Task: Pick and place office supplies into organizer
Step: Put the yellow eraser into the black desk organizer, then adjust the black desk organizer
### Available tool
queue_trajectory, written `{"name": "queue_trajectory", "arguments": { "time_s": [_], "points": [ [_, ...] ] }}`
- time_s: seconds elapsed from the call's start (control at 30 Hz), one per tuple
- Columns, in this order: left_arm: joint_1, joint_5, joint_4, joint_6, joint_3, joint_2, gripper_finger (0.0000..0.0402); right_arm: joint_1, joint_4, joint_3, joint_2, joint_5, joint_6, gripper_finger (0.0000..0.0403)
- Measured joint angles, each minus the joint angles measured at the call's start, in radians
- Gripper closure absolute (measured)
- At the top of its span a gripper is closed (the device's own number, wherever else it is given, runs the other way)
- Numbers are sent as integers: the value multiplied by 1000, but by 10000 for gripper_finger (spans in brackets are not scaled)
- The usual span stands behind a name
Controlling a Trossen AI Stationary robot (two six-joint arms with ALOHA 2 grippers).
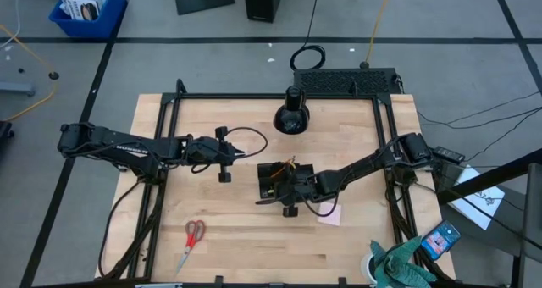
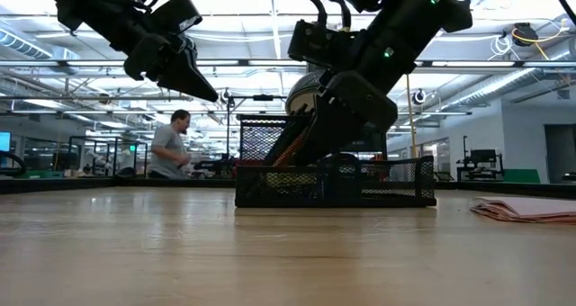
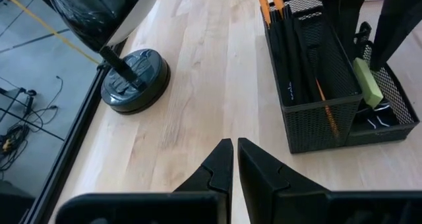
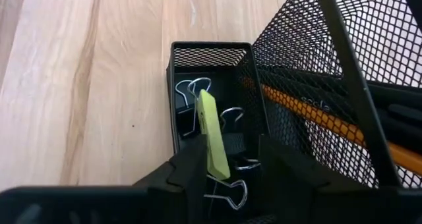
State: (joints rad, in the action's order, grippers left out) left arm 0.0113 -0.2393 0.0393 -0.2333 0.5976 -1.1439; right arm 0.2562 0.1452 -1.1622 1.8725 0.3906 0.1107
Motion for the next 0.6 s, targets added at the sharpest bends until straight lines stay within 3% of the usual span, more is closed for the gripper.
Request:
{"name": "queue_trajectory", "arguments": {
  "time_s": [0.23, 0.6],
  "points": [
    [0, 8, -29, -22, 0, 0, 371, 1, -5, 0, -37, 2, -24, 267],
    [-33, 10, -72, -72, 0, 0, 371, 74, -5, 0, -244, 6, -70, 276]
  ]
}}
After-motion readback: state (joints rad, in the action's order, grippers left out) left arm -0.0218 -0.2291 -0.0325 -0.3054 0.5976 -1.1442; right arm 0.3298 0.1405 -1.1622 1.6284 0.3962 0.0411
